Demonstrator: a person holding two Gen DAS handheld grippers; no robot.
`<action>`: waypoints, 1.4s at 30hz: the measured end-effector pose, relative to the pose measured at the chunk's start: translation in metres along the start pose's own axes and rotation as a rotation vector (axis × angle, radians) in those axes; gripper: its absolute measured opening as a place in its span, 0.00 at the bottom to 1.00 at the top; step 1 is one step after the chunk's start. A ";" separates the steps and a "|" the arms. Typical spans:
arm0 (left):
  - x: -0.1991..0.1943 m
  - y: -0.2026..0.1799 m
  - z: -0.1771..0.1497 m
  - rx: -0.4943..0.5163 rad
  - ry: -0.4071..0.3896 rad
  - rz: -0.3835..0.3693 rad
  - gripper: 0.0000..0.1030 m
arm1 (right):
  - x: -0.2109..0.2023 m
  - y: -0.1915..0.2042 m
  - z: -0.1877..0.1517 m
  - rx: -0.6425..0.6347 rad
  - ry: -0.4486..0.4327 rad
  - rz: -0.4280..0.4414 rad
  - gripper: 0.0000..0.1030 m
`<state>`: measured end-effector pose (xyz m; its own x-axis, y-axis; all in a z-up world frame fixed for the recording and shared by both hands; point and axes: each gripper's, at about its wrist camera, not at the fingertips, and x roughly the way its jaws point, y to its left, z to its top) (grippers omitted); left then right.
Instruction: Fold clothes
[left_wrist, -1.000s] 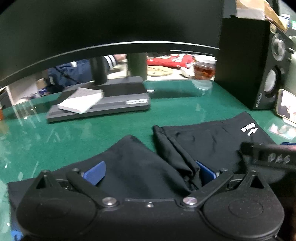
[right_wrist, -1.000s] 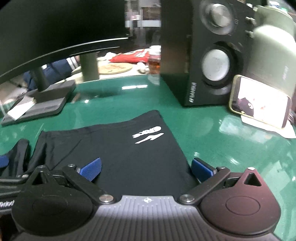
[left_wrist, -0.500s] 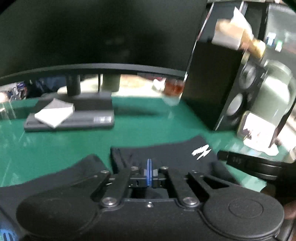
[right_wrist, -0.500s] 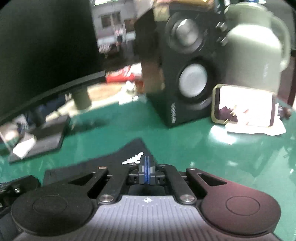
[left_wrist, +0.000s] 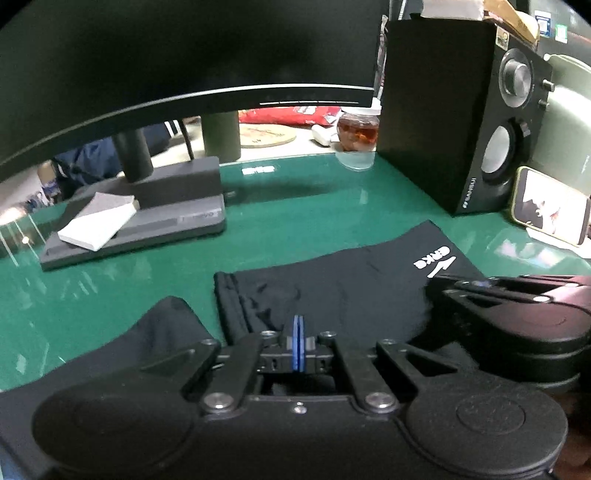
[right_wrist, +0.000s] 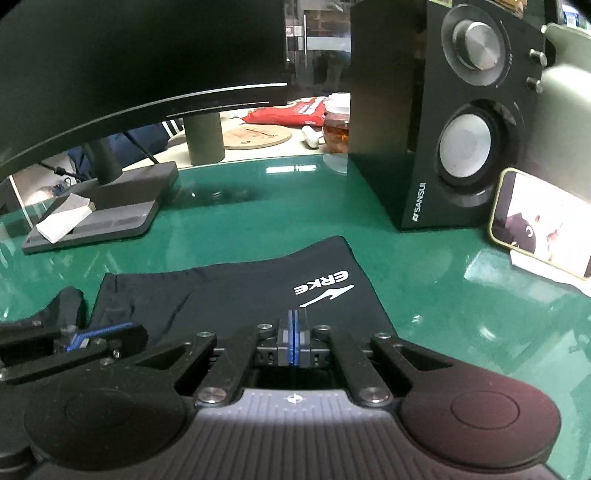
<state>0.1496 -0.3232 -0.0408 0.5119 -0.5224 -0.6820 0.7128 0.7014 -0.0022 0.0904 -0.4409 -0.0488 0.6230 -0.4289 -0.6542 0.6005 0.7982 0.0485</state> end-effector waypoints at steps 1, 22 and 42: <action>0.000 0.001 0.000 -0.005 -0.002 0.002 0.03 | 0.001 -0.002 -0.001 0.004 -0.002 -0.004 0.00; -0.080 0.140 -0.040 -0.150 -0.024 0.209 0.05 | -0.025 0.014 0.004 -0.170 -0.093 0.326 0.01; -0.123 0.152 -0.067 0.015 -0.105 0.290 0.07 | -0.146 0.125 -0.119 -0.618 0.098 0.819 0.07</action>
<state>0.1629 -0.1206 -0.0062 0.7410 -0.3490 -0.5736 0.5362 0.8218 0.1928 0.0148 -0.2282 -0.0375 0.6646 0.3593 -0.6551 -0.3698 0.9200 0.1294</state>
